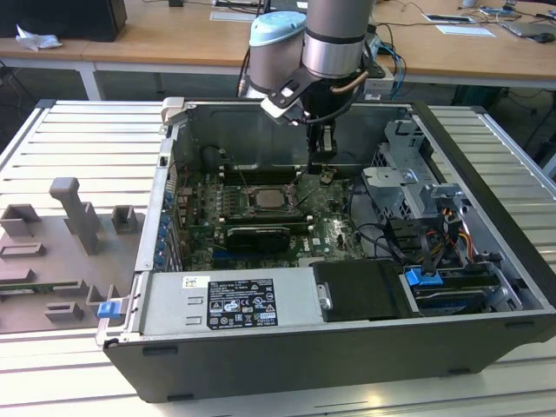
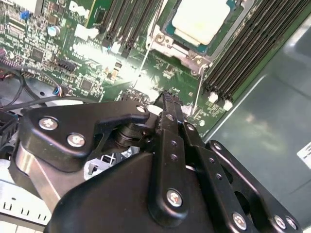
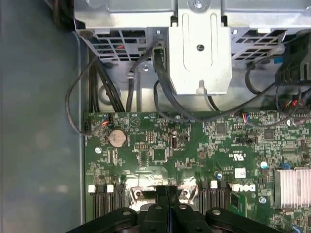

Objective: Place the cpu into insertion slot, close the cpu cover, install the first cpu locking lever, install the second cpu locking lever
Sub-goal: 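Close the cpu cover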

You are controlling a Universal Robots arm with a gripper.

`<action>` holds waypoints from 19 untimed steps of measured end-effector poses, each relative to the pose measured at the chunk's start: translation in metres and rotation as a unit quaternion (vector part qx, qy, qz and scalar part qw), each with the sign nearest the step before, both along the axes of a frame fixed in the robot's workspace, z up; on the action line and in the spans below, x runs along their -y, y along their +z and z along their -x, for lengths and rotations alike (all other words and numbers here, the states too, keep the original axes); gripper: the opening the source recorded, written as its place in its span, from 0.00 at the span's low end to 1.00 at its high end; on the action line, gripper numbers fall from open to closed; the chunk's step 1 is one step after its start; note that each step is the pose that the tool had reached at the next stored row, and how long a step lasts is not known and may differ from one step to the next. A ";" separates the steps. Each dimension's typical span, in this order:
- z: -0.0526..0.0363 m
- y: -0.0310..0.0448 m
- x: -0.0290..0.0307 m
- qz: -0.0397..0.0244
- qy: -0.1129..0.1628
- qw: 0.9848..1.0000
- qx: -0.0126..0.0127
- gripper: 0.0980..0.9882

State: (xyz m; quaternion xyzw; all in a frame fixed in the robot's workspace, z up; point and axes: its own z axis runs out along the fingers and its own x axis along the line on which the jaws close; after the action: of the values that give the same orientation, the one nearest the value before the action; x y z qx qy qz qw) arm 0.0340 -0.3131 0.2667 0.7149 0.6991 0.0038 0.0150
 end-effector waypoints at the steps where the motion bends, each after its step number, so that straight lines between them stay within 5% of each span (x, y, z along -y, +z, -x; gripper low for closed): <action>1: -0.0010 0.0000 0.0000 -0.001 0.000 1.000 0.000 0.01; 3: -0.0053 -0.0004 -0.0001 -0.010 0.000 1.000 0.000 0.01; 13: -0.0174 -0.0039 -0.0001 -0.010 0.018 1.000 0.000 0.01; 19: -0.0185 -0.0127 0.0000 -0.010 0.020 1.000 -0.001 0.01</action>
State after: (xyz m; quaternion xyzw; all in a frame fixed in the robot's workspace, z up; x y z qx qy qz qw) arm 0.0525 -0.3131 0.2540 0.7008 0.7132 0.0106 0.0075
